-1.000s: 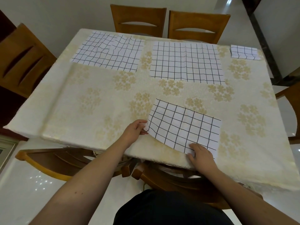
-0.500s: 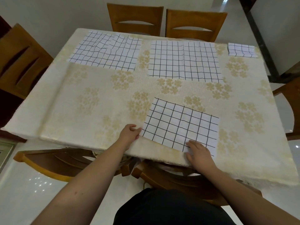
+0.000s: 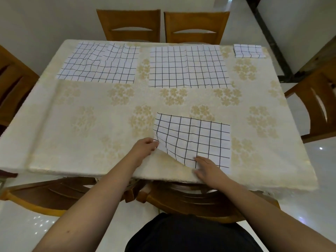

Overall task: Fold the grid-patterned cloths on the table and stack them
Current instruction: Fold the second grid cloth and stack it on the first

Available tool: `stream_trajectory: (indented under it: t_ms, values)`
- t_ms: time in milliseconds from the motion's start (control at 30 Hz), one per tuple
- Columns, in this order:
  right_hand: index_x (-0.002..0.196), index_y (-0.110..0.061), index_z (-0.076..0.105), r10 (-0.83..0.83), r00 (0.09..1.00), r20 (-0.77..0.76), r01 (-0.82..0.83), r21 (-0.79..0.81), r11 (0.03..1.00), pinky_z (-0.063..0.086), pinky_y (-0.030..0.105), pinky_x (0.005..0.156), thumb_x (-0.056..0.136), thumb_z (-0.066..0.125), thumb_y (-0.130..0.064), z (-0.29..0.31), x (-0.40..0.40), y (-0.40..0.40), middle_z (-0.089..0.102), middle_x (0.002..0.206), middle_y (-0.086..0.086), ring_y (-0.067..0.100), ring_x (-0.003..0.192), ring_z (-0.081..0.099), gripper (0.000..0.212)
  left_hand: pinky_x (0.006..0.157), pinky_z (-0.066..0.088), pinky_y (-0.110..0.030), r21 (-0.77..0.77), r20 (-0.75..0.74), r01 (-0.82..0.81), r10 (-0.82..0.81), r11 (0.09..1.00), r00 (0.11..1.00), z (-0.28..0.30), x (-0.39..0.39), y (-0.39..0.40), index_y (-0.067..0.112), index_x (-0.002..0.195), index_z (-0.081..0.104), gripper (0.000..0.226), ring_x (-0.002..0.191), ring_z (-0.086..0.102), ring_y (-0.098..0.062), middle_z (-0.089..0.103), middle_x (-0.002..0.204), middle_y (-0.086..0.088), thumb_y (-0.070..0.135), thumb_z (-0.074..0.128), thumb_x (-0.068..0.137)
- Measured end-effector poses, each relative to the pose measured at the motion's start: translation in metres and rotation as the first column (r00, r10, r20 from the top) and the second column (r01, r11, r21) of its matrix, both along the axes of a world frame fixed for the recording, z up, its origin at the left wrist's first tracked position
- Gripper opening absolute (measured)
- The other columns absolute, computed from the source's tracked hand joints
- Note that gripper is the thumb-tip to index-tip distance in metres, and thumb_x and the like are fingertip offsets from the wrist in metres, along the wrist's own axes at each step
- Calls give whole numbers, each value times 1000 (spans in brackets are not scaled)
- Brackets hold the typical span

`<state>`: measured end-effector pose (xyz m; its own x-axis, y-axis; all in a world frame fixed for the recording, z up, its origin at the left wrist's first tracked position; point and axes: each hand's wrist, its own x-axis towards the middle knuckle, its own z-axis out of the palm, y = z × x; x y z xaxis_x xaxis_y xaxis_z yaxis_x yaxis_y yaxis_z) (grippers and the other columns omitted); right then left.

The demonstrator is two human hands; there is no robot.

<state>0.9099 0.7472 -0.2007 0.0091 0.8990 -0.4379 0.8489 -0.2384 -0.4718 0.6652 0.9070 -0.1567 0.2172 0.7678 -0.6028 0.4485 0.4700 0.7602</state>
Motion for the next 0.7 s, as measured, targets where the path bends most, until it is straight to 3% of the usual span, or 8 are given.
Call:
stream_trajectory:
  t_ms: [100,200,267,367,467,600,700]
  values:
    - [151,-20,27,-51,990,-128,47,-30,998,17,30,118,98,48,-35,7,6,0,28,156,-1,14,143,24,59,84,48,-34,50,124,91,-97,995,988,24,23,-7,14,75,44,25,75,46,-16,39,74,-4,17,61,93]
    - [150,-24,30,-165,960,-224,152,-72,986,22,28,114,98,50,-34,11,15,-2,33,154,-5,14,141,31,56,88,48,-26,60,158,217,-224,974,962,45,57,-21,26,74,47,27,74,53,-7,49,76,8,13,57,96]
    - [148,-27,34,-296,903,-311,274,-113,955,29,26,108,99,49,-32,14,20,0,39,151,-6,15,137,37,52,82,46,-18,94,151,308,-319,947,935,49,76,-30,35,87,57,24,79,57,-1,60,84,13,13,56,96]
    - [145,-26,39,-445,788,-427,418,-161,894,31,21,99,101,46,-30,18,38,-2,48,144,-6,13,132,44,45,90,47,-24,132,136,348,-364,928,921,46,101,-40,26,108,64,16,82,59,-1,62,86,15,19,56,95]
    - [141,-26,45,-498,739,-454,466,-191,864,36,21,94,100,47,-31,16,63,-10,54,138,-5,12,124,49,42,100,47,-31,114,125,323,-336,940,934,46,113,-43,22,125,60,34,100,63,-8,64,114,8,33,56,93]
    - [123,-29,57,-593,640,-488,588,-185,787,44,36,101,100,46,-29,9,88,-18,63,124,-2,15,112,59,26,95,42,-23,138,64,394,-406,909,912,42,126,-53,25,90,62,11,112,55,1,52,133,21,24,54,97]
    - [114,-22,61,-671,518,-531,697,-193,691,49,41,98,100,44,-20,7,99,-19,69,112,6,15,96,65,22,95,38,-25,122,31,498,-505,858,862,33,142,-67,24,91,62,17,120,50,-1,51,137,20,37,53,97]
